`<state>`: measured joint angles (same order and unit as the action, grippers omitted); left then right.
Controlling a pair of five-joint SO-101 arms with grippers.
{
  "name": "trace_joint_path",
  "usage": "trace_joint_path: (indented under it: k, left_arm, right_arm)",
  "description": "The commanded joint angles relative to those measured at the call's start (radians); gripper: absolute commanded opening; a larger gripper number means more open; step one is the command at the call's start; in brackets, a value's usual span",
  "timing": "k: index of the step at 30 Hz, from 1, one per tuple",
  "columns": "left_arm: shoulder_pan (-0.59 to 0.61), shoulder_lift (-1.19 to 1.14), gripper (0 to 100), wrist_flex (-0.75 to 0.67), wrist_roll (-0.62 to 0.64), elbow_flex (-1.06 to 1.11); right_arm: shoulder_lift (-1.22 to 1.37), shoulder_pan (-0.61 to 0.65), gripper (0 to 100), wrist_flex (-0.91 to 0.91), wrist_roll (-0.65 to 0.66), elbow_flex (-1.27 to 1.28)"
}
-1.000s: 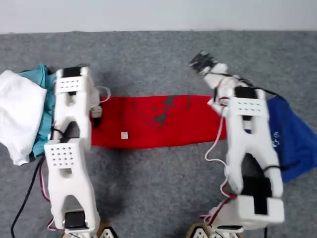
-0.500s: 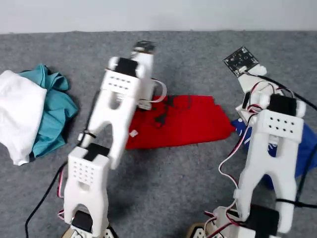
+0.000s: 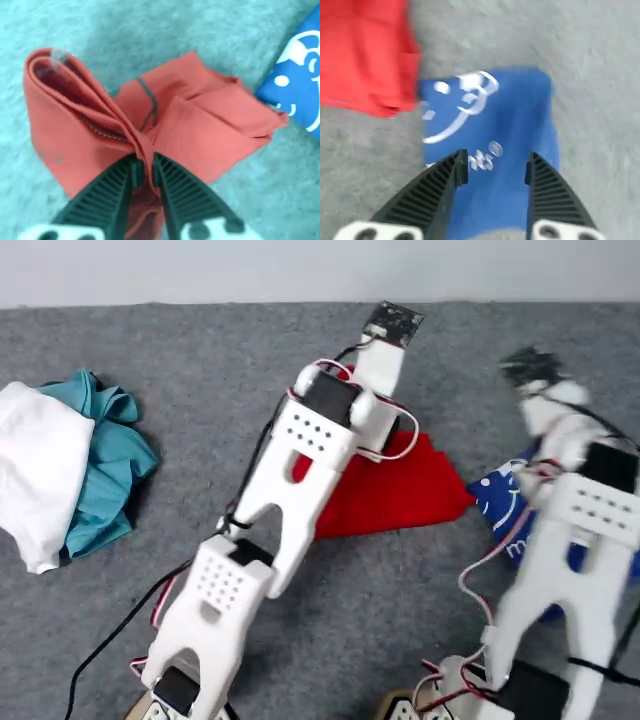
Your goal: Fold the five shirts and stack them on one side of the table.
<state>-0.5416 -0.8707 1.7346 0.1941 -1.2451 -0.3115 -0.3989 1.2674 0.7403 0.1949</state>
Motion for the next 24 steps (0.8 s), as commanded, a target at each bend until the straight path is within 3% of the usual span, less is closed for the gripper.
trace_joint_path:
  k: [1, 5, 17, 24]
  left_arm:
    - [-0.061, -0.061, 1, 0.005, 0.009, -0.14]
    - [-0.104, -0.17, 1, -0.032, 0.002, -0.217]
    - [-0.213, -0.336, 4, -0.155, 0.0, -0.335]
    - [-0.21, -0.341, 9, -0.216, 0.0, -0.335]
  right_arm:
    - [-0.039, -0.134, 25.5, 0.002, -0.095, -0.101]
    - [-0.039, -0.186, 28.4, 0.007, -0.186, -0.147]
    - [-0.039, -0.185, 28.5, 0.008, -0.189, -0.141]
    - [-0.039, -0.185, 28.5, 0.016, -0.189, -0.141]
